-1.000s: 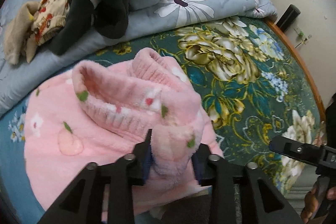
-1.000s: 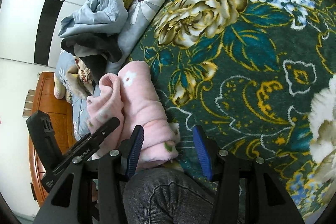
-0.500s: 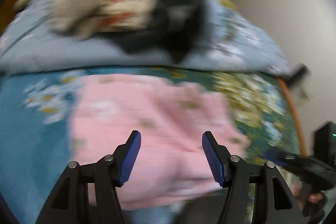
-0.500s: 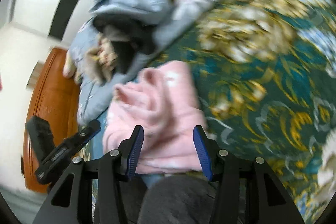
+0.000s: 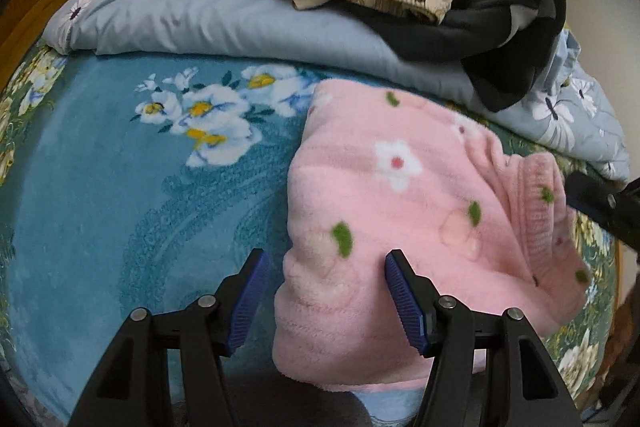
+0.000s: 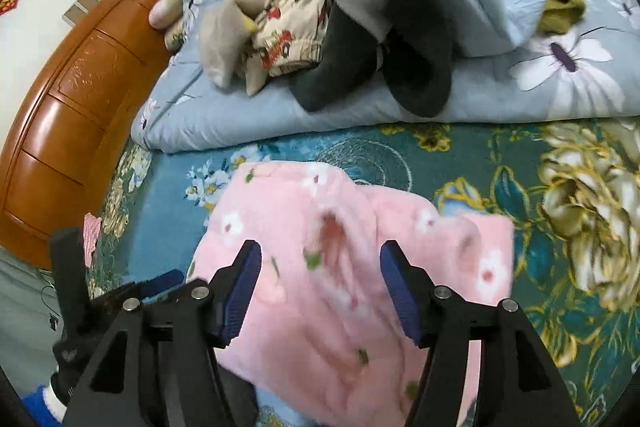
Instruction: Fold clothes
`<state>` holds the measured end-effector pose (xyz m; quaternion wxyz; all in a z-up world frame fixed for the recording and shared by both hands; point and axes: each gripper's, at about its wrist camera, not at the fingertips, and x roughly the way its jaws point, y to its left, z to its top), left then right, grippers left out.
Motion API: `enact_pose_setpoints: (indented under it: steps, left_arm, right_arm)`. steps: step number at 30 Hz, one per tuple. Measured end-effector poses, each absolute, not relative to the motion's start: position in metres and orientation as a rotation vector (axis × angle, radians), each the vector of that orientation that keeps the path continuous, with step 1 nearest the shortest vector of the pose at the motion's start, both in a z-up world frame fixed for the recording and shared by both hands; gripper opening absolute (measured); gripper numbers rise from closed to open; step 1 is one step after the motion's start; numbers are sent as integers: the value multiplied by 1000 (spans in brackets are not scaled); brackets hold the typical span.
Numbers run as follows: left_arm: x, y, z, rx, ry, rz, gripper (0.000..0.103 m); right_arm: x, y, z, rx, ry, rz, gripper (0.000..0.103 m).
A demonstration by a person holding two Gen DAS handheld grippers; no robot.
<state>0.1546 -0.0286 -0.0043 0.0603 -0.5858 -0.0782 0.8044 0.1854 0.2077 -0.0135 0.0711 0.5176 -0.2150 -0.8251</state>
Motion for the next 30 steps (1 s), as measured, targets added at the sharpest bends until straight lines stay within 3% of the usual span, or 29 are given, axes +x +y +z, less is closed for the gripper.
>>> enact_pose_setpoints:
  steps: [8,10,11,15,22,26,30]
  left_arm:
    - [155,-28,-12,-1797,-237,2412,65]
    - [156,-29,-11,-1796,-241,2406,65]
    - [156,-29,-10,-1790,-245,2400,65]
    - [157,-29,-1,-1739,-261,2370,65]
    - [159,-20,11,-1680,-241,2325,65]
    - [159,-12,-3,-1757,-199,2299,65]
    - [161,-11,-12,-1811,-166,2293,65]
  right_arm:
    - [171,185,-48,1727,-528,-2384,63]
    - [175,184,-55,1774,-512,-2375,47]
    - [177,186,-58,1795,-518,-2376,34]
    - [188,209,-49,1717,-748,-2341,16]
    - [229,290,4,1342,-1206,-2329,14]
    - [239,309,-18,1526,-1189,-2400,14]
    - [242,311,-67,1667,-1287,-2340,15]
